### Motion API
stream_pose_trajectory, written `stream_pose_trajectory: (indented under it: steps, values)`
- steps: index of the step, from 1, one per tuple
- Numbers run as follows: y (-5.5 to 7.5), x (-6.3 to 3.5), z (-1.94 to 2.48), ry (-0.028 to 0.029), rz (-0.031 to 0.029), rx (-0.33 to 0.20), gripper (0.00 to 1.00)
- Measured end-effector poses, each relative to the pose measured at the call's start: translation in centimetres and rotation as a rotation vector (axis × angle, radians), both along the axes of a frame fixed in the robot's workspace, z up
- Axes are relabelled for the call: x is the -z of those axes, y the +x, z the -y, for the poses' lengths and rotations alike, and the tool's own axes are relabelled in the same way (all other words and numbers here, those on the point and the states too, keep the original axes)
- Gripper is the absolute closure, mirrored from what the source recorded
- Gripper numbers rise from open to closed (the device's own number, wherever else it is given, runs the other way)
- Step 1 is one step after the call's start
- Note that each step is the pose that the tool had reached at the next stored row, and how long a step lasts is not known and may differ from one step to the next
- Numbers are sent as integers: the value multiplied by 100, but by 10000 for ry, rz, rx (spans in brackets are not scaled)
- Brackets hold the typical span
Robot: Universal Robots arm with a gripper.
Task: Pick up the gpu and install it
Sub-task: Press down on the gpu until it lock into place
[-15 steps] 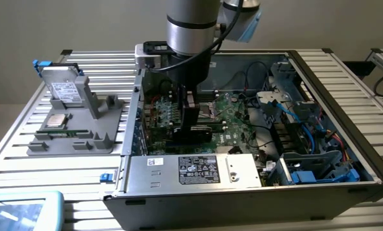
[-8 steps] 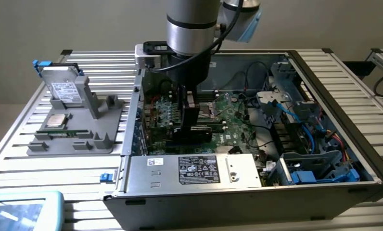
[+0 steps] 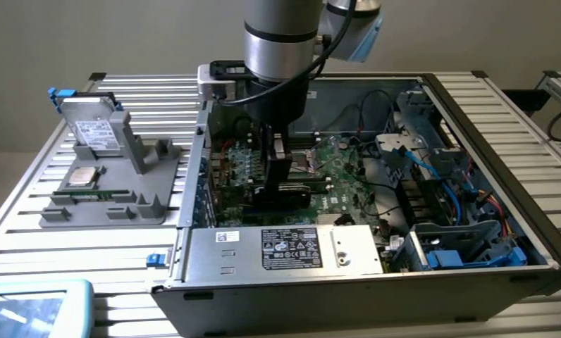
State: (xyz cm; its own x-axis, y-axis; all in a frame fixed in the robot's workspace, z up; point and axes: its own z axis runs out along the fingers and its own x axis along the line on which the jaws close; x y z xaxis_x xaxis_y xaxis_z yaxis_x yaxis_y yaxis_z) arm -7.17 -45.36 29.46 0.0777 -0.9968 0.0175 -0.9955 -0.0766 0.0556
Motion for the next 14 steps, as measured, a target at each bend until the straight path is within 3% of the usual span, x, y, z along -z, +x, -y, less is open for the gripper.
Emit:
stream_pose_trajectory:
  steps: [7,14]
  values:
    - [0,0,0,0,0,0,69]
    - [0,0,1,0,1,0,89]
